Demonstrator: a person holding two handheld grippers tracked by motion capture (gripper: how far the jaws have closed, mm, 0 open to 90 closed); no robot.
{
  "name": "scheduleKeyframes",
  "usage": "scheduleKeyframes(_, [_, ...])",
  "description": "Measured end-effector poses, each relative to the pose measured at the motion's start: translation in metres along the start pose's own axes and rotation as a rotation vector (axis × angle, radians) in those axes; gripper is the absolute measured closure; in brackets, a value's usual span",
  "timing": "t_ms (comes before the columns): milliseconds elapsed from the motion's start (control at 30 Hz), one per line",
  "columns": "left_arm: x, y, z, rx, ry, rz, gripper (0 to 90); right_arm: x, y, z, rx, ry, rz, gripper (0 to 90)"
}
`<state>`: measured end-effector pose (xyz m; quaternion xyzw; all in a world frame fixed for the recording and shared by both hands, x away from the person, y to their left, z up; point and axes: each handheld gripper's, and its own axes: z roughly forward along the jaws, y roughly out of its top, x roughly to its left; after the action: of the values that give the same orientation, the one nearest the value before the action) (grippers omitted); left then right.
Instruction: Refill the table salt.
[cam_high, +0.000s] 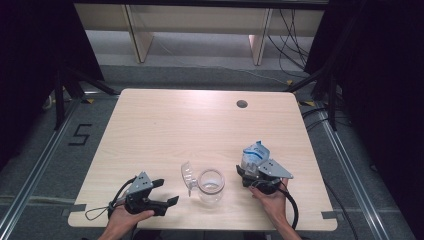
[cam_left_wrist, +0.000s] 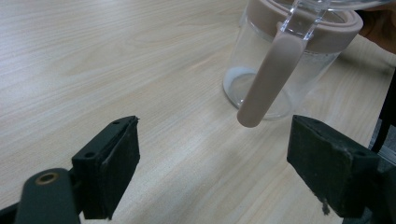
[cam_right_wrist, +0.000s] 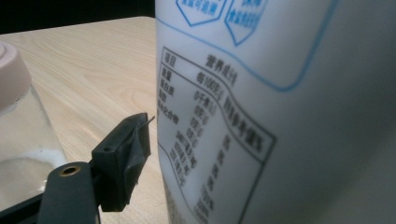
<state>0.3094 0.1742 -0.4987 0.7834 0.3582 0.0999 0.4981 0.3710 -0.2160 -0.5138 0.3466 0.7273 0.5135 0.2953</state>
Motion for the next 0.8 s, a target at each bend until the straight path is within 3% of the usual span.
scheduleKeyframes(33, [0.0008,0.0004,-0.0002,-0.001,0.0,0.015,16.6,0.002,-0.0004,-0.0005,0.022,0.013,0.037,24.7])
scheduleKeyframes(133, [-0.0006,-0.0002,0.0005,-0.004,0.002,-0.008,16.6,0.0022,-0.0006,0.0003,0.023,0.021,0.047,25.2])
scheduleKeyframes(200, [0.0001,0.0003,0.0005,0.005,-0.001,0.01,16.6,0.0015,-0.001,0.0012,0.021,0.038,0.077,25.2])
scheduleKeyframes(367, [0.0,-0.0002,0.0002,-0.005,0.001,0.008,16.6,-0.0002,-0.0015,0.0004,0.026,0.004,0.057,27.8])
scheduleKeyframes(433, [0.0,-0.0002,0.0002,-0.004,0.001,0.01,16.6,-0.0023,-0.0016,0.0018,0.005,-0.005,0.018,29.2])
scheduleKeyframes(733, [-0.0016,-0.0003,0.0008,-0.002,0.003,0.01,16.6,-0.0023,-0.0017,0.0013,0.009,0.001,0.025,34.1])
scheduleKeyframes(767, [-0.0005,-0.0003,0.0001,0.01,0.009,0.025,16.6,-0.003,-0.0017,0.0013,0.009,0.0,0.025,34.4])
scheduleKeyframes(800, [-0.0018,-0.0004,0.0008,-0.002,0.003,0.009,16.6,-0.0035,-0.0016,0.001,0.014,0.003,0.025,34.6])
